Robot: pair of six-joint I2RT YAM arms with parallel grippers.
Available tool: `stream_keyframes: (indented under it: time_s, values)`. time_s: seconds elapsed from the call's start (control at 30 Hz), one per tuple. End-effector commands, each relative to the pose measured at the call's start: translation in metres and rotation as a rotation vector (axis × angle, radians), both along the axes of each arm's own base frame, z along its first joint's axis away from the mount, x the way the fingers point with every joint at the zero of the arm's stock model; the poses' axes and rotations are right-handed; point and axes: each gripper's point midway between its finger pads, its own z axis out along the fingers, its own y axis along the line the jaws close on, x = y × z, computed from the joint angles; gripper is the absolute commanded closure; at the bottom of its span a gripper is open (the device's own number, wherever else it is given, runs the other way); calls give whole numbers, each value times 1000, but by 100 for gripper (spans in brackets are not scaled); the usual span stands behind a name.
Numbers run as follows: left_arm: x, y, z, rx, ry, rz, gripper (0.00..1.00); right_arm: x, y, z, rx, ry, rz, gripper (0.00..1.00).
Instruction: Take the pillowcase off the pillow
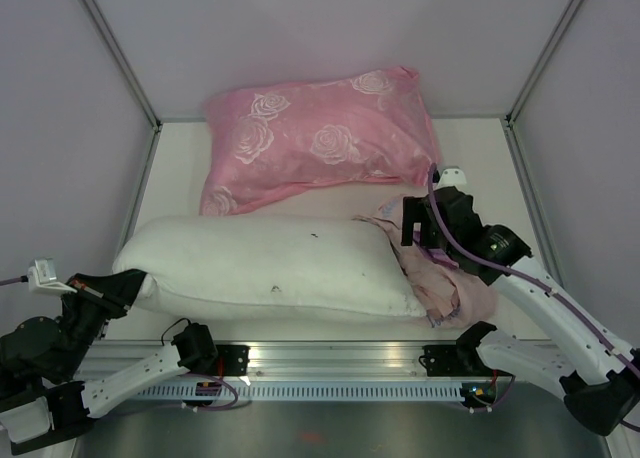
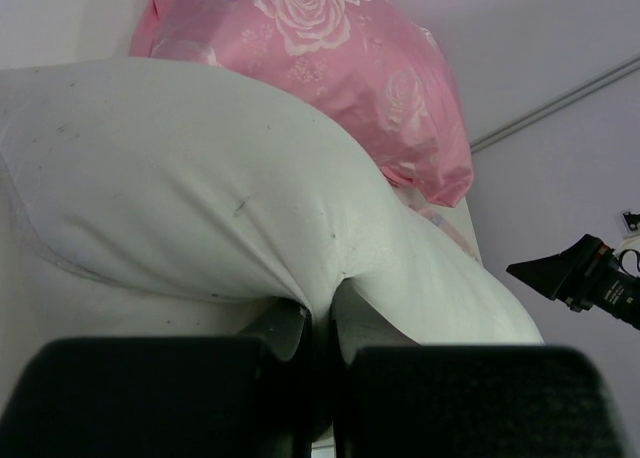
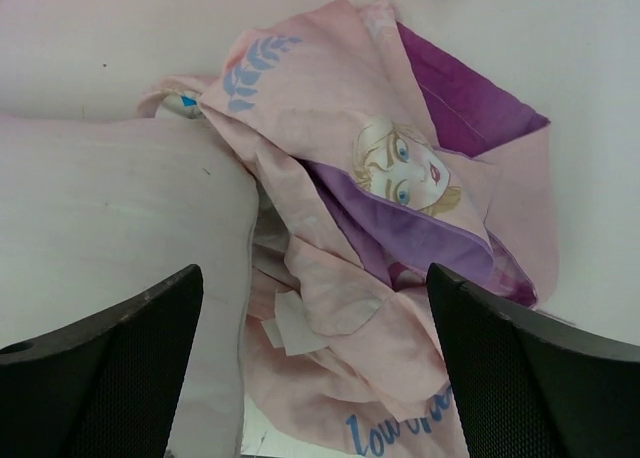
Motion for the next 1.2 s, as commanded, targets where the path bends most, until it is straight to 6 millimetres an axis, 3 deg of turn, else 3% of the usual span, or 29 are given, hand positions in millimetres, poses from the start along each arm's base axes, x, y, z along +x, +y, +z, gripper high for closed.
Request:
stream_keyframes:
  time_s: [0.0, 0.13, 0.27, 0.43, 0.63, 0.8, 0.87, 0.9, 1.0, 1.03, 1.17]
  values:
    - [0, 16, 24, -88, -62, 55, 98, 2, -11, -2, -75, 44, -54, 2]
    - [-7, 32, 30, -146, -96, 67, 98, -11, -1, -66, -85, 228, -47, 2]
    - [-14, 46, 38, -190, -128, 71, 98, -12, 20, -98, 20, 268, -42, 2]
    - [-17, 46, 43, -204, -138, 52, 98, -18, 35, -140, 151, 319, -111, 2]
    - [-13, 32, 35, -188, -116, 29, 98, -27, 17, -189, 59, 405, -260, 2]
    - [-12, 28, 37, -189, -122, 20, 98, -18, -1, -208, -33, 372, -364, 7]
    - [-12, 28, 38, -192, -125, 18, 98, -14, -5, -211, -58, 357, -399, 20]
    - [-13, 28, 39, -195, -127, 15, 98, -6, -10, -206, -66, 319, -445, 38]
    - [-14, 30, 40, -193, -130, 14, 98, 10, -13, -189, -65, 269, -496, 75]
    - [-14, 31, 40, -191, -131, 14, 98, 16, -18, -183, -63, 256, -522, 96]
    - [-19, 43, 42, -196, -138, 26, 98, 57, -47, -127, -43, 135, -607, 100]
